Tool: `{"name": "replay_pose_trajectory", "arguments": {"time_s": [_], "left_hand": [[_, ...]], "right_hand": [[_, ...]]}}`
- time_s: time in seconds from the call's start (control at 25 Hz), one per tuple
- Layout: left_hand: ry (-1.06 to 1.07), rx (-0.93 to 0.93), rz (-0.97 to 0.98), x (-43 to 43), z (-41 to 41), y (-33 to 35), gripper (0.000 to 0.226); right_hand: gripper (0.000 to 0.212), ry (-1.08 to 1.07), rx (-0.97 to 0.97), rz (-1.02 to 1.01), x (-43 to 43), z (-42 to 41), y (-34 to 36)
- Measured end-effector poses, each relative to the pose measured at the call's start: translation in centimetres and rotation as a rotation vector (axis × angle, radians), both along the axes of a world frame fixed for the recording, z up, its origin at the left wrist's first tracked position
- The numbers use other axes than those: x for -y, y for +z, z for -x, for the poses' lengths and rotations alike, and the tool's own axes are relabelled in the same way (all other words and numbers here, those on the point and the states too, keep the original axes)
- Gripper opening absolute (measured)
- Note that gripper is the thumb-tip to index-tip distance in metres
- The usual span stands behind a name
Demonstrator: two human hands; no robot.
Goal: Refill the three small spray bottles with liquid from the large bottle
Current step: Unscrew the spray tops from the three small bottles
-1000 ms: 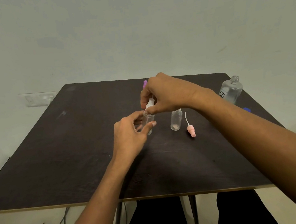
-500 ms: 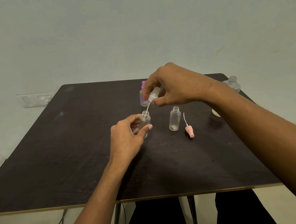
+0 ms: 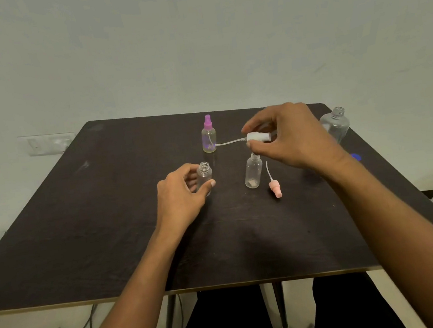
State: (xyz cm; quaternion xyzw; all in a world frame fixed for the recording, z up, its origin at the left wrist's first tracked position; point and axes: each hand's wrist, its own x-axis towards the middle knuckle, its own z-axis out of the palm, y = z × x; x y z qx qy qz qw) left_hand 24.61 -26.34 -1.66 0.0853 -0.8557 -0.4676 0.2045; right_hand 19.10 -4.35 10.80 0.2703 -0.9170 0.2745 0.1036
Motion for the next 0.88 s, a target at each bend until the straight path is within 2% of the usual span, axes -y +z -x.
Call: {"name": "replay_pose_trajectory", "arguments": {"time_s": [0.24,0.52,0.88], "left_hand": [[-0.011,0.027,0.002,-0.2,0.9,0.0,0.036],[-0.041,0.067,0.097,-0.7,1.9,-0.3,0.033],[-0.052,0.075,0.066,-1.1,3.1,-1.1,0.036]], "right_hand": [[0.020,-0.182,0.020,0.125,0.4,-1.7,-6.0],[0.018,-0.288,0.117,0.074,2.8,-3.2,-11.8],[0.028,-0.315,0.109,0.045,4.5,-2.0,-13.8]]}}
